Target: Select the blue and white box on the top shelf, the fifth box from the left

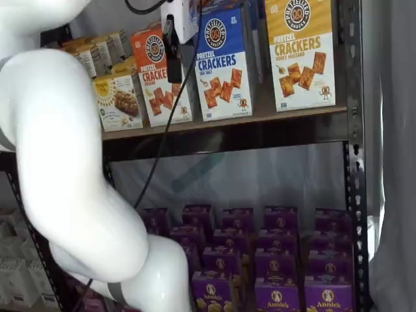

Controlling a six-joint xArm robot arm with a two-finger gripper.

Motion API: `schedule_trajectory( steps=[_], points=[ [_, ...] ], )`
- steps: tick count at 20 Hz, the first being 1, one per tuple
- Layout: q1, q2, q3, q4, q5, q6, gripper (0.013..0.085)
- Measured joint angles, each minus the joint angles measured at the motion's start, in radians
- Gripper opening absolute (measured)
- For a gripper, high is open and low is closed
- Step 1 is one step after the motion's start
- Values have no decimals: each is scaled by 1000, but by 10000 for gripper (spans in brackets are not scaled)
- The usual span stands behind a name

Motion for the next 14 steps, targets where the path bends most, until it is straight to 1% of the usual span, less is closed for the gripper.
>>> schedule_trajectory(
  steps=[4, 8, 10, 12, 14],
  points=[
    [11, 21, -28, -12, 12, 8, 850],
    [9, 31, -43, -1, 8, 11, 850],
    [-10, 27, -43, 32, -6, 6, 850],
    [-44, 13, -37, 95, -38, -2, 850],
    [-77, -13, -16, 163, -95, -7, 850]
  ],
)
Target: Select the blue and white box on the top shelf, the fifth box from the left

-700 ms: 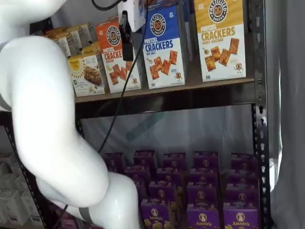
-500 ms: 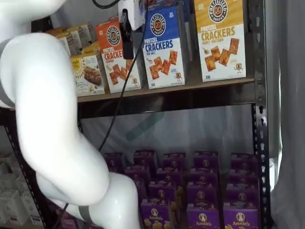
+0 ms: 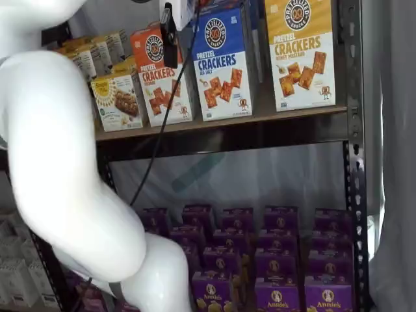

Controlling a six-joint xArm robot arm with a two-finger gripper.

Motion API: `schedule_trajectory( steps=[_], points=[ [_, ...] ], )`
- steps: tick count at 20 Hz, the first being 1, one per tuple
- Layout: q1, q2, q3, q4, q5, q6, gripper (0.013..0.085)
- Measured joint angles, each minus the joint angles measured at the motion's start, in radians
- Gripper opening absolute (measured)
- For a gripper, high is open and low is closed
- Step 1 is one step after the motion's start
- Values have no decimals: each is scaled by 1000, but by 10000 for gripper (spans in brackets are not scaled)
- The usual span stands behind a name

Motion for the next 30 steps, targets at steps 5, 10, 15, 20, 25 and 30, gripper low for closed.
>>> schedule_trajectory(
  steps=[5, 10, 15, 20, 25, 30],
  points=[
    [-39, -26, 13, 88, -81, -1, 850],
    [-71, -18, -8, 161, -134, 6, 850],
    [-52, 24, -59, 141, -195, 13, 850],
    [-40, 86, -107, 114, -230, 3, 850],
    [-28, 163, -171, 72, -234, -10, 850],
    [-16, 223, -218, 44, -236, -16, 850]
  ],
)
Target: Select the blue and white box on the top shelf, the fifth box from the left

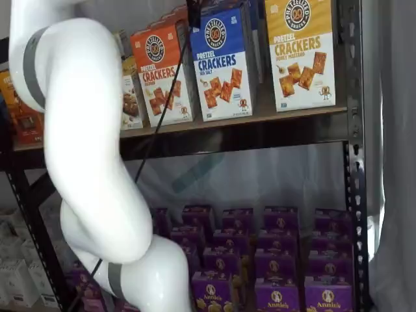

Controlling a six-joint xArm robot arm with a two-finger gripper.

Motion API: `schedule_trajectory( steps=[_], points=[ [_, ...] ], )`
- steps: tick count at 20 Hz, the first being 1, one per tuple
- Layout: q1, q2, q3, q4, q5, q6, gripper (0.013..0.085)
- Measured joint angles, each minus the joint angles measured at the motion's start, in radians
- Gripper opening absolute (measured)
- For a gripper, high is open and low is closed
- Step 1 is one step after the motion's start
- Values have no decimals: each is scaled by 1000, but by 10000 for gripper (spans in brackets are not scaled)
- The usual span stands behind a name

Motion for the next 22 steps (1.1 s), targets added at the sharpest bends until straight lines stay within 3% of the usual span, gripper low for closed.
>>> schedule_trajectory(
  steps=[8, 18, 22],
  points=[
    [12, 80, -73, -58, 40, -12, 850],
    [36, 124, -95, -116, 61, -15, 850],
    [49, 145, -124, -147, 107, -10, 850]
  ],
)
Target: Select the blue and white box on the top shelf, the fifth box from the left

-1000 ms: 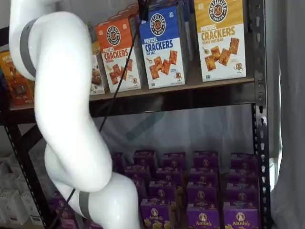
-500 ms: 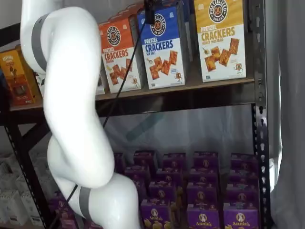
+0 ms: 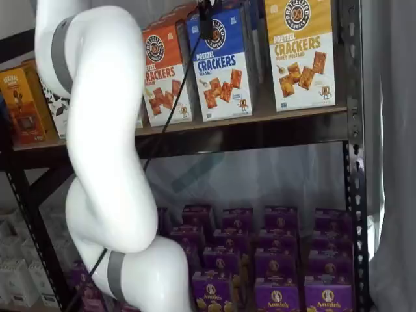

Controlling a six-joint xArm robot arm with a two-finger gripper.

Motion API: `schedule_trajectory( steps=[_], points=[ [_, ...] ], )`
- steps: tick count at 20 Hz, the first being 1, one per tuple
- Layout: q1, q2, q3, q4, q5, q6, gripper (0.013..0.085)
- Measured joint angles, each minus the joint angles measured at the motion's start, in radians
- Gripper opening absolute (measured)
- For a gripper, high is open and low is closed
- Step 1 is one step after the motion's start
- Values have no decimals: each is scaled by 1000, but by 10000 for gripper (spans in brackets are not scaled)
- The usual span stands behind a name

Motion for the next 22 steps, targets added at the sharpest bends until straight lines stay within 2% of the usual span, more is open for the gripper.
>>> schedule_trajectory(
  steps=[8, 16, 19, 22],
  points=[
    [10, -9, 17, -38, 12, -4, 850],
    [1, -14, 22, -22, 23, -7, 850],
    [-1, -16, 24, -16, 22, -7, 730],
    [-2, -20, 29, -11, 15, -7, 690]
  ],
)
